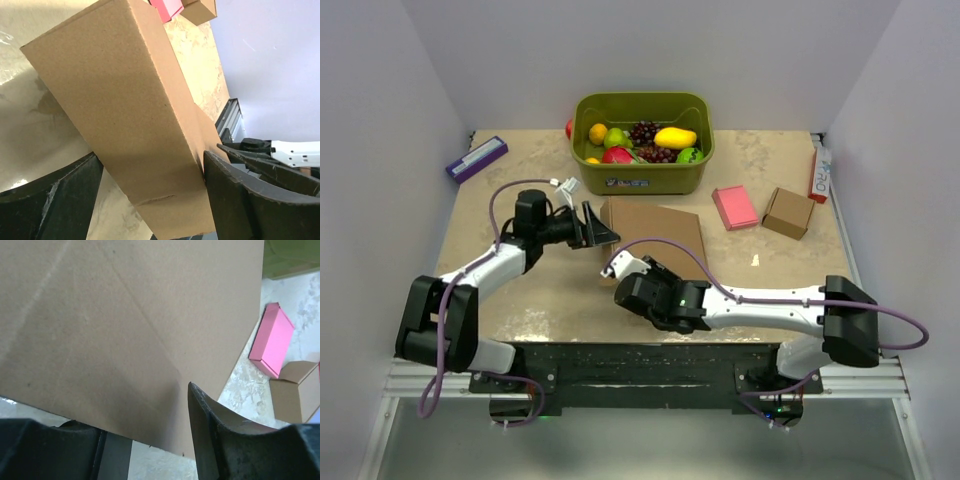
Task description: Fold the paper box
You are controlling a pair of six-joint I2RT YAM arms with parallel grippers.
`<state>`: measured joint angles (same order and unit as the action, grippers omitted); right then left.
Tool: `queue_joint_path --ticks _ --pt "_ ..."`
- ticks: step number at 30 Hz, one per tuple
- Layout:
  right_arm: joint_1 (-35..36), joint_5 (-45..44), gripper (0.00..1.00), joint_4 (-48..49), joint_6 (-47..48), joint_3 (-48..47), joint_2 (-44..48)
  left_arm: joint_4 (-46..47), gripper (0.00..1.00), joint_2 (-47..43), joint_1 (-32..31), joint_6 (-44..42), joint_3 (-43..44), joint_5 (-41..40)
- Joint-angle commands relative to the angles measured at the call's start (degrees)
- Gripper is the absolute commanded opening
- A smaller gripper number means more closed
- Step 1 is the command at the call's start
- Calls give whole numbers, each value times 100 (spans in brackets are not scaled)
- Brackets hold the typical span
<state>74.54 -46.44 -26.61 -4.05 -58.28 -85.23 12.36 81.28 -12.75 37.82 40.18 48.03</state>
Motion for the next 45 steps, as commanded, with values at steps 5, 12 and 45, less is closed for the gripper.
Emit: queue_joint_path --ticks 5,12,45 --pt "-177 100 57 67 -16 -158 349 746 73 28 36 180 -115 600" --pt "-81 -190 99 955 71 185 271 1708 53 442 27 1148 -485 998" --pt "280 -2898 94 4550 1381 994 -1330 3519 36 811 124 2599 -1004 1428"
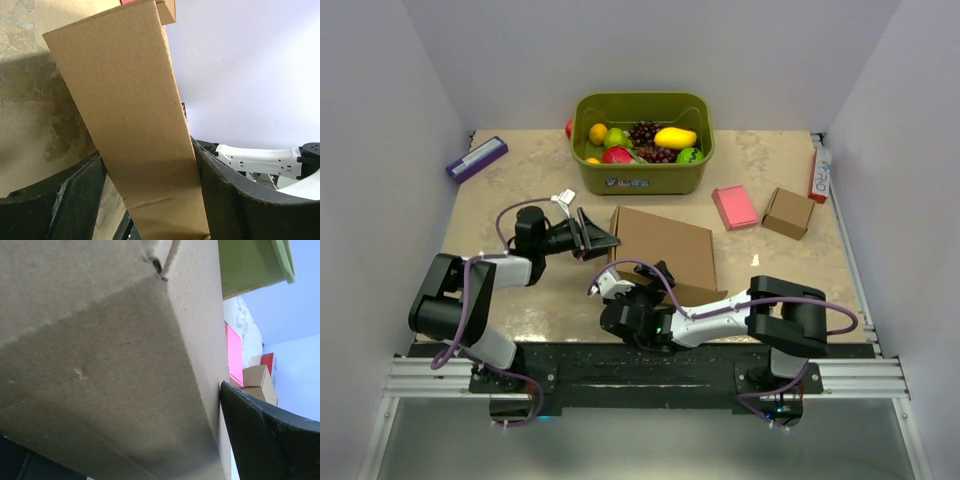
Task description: Fold the paper box
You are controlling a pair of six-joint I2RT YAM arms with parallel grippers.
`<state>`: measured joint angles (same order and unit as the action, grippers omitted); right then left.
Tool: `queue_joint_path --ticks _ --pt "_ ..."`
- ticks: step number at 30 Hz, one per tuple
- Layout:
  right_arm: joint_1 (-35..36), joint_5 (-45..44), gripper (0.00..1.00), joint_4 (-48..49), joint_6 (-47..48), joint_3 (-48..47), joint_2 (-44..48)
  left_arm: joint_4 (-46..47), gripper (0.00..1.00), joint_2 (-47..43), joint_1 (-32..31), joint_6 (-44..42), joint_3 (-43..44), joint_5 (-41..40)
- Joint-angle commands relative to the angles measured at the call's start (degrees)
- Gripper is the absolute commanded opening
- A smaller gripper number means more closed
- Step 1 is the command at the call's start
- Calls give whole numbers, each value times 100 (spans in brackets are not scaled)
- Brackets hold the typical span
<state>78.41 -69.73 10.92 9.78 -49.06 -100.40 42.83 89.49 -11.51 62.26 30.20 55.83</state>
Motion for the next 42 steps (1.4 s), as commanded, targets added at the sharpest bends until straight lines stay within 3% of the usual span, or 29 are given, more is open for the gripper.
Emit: queue_joint_path --ticks 1,8,11,12,15,17,18,21,25,33,38,42 --pt "-124 -507 90 815 6 63 196 472 36 -11 -1 155 -5 657" --pt "-160 -296 59 1026 507 116 231 507 36 7 -1 155 13 718" --pt "-160 -120 54 598 350 54 380 525 49 -19 -1 155 30 736" --pt "-151 -15 54 422 262 28 433 525 59 -28 -1 146 30 736" --pt "-168 388 52 -491 -90 -130 679 367 75 -81 -1 -3 118 754" --pt "-160 452 51 -1378 -397 -367 793 -167 80 -177 43 -396 223 666" --pt "-168 591 50 -1695 -494 -455 933 -439 88 -230 69 -599 363 605" --pt "-264 925 50 -2715 -872 -745 1267 -1661 93 -485 192 -1469 740 271" --pt "-572 1786 48 -3516 -1223 -799 1706 -3057 95 -889 464 -2392 1136 -361" --pt "-757 3069 48 -4413 -1251 -1202 2270 -3632 98 -1460 1018 -3026 1401 -1109" --pt "-994 3844 48 -5160 -1119 -1975 2297 -4037 98 -2154 1019 -3676 1524 -1785" --pt "-1258 4213 48 -5678 -1005 -2502 2070 -4046 97 -2384 1019 -3844 1568 -1848"
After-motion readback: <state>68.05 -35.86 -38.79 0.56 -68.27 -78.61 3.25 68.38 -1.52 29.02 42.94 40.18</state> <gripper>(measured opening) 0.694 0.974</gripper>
